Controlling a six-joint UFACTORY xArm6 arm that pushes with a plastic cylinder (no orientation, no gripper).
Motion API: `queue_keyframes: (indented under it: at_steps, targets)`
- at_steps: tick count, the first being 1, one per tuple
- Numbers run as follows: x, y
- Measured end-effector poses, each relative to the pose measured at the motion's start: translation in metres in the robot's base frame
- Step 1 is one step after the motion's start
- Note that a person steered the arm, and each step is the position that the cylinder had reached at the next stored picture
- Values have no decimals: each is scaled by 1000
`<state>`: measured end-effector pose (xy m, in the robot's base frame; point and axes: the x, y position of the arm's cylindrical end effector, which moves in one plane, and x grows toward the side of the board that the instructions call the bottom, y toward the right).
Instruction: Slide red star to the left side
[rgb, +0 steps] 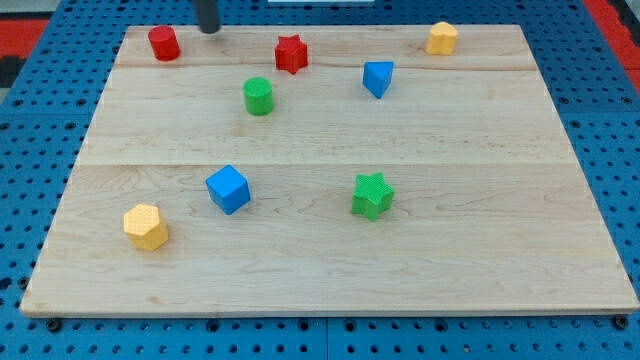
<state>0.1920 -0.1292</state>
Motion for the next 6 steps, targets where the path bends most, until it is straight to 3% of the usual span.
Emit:
queue_keyframes:
  at_steps: [1,3,4,5,6]
  targets:
    - [1,92]
    - [21,204]
    - [45,190]
    - [44,99]
    - [44,77]
